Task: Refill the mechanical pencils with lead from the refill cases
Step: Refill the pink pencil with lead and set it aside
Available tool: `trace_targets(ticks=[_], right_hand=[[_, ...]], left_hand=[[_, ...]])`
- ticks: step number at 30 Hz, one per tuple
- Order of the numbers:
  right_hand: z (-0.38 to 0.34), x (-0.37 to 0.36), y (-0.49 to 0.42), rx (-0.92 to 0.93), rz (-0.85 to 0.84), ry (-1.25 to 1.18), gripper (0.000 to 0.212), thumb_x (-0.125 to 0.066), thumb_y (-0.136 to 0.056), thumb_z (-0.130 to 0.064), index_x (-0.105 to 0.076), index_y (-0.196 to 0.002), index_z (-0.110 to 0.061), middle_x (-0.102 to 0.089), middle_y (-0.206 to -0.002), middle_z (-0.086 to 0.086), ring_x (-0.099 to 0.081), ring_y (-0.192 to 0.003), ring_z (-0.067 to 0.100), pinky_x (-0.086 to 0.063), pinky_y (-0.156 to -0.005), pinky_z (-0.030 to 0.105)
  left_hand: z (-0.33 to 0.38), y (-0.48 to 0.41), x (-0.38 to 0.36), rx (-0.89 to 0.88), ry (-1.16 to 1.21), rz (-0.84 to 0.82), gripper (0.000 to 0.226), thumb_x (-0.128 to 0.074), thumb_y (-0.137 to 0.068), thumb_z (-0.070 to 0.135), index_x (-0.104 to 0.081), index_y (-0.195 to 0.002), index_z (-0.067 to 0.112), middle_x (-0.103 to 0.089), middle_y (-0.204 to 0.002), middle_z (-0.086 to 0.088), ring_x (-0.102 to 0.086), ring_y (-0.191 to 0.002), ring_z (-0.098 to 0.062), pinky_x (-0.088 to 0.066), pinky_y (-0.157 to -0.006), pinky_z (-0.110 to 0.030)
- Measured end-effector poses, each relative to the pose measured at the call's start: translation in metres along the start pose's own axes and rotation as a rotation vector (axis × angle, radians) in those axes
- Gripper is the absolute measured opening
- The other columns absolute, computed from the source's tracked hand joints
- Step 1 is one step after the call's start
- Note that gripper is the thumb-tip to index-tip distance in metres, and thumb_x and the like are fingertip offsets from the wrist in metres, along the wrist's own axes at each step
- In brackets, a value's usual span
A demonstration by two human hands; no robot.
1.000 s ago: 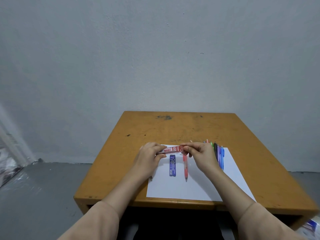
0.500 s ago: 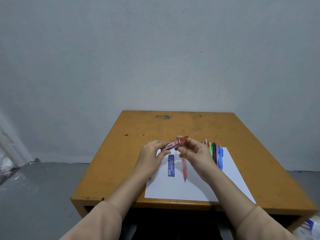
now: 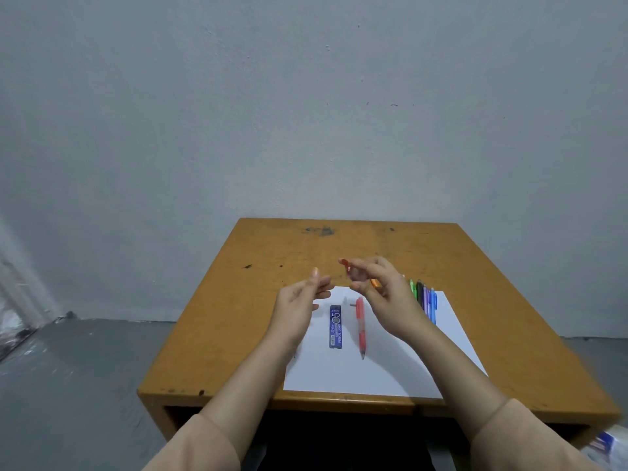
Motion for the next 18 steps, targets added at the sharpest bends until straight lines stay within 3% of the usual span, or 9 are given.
trace_targets(ticks=[4,8,11,13,18], right_hand=[[-0.0039,-0.0004,0.0004,0.127,-0.052,0.193,0.059,-0.051,-0.088,0.012,-0.057,-0.127,-0.031,-0.044,-0.102,0.001,-0.045,-0.098,-0.007,-0.039,-0.082,0.001],[-0.0035,-0.0001,-0.0016,0.276,0.013,0.339,0.059,-0.046,-0.083,0.013,-0.056,-0.132,-0.018,-0.045,-0.106,0.001,-0.044,-0.094,0.002,-0.044,-0.087,0.012],[-0.0041,0.0025,-0.0026,0.375,0.065,0.393,0.065,-0.046,-0.078,0.012,-0.048,-0.138,-0.013,-0.056,-0.104,0.007,-0.048,-0.093,0.008,-0.037,-0.085,0.001],[-0.0039,0.0035,-0.0023,0.403,0.052,0.407,0.075,-0.053,-0.078,0.018,-0.038,-0.144,-0.014,-0.059,-0.101,0.007,-0.054,-0.091,0.018,-0.039,-0.085,0.005],[0.0013,0.0008,-0.0004,0.401,0.015,0.431,0.087,-0.059,-0.080,0.015,-0.018,-0.150,-0.018,-0.060,-0.103,0.003,-0.054,-0.092,0.014,-0.047,-0.083,0.023]], left_hand=[[0.0005,0.0009,-0.0005,0.043,0.099,-0.025,0.051,-0.027,-0.100,0.046,-0.071,-0.095,0.020,-0.074,-0.098,0.001,-0.069,-0.093,-0.011,-0.048,-0.083,-0.028],[0.0022,0.0032,-0.0038,0.099,0.186,-0.032,0.062,-0.023,-0.100,0.050,-0.073,-0.088,0.015,-0.074,-0.094,-0.006,-0.069,-0.094,-0.018,-0.048,-0.085,-0.032],[0.0036,0.0051,-0.0033,0.122,0.231,-0.028,0.065,-0.024,-0.099,0.050,-0.073,-0.086,0.010,-0.074,-0.091,-0.010,-0.070,-0.090,-0.018,-0.048,-0.080,-0.030],[0.0042,0.0052,-0.0031,0.131,0.253,-0.037,0.066,-0.024,-0.099,0.050,-0.072,-0.089,0.006,-0.074,-0.092,-0.012,-0.070,-0.089,-0.019,-0.048,-0.078,-0.028],[0.0026,0.0054,-0.0039,0.143,0.261,-0.074,0.067,-0.021,-0.099,0.050,-0.071,-0.094,0.006,-0.074,-0.095,-0.010,-0.069,-0.090,-0.019,-0.048,-0.076,-0.027]])
Point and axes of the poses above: each hand's wrist, its own y-axis away from the middle knuckle, its own x-axis out of the back of the hand, z = x × y, the point moved 2 cm from there along -y, towards the middle knuckle
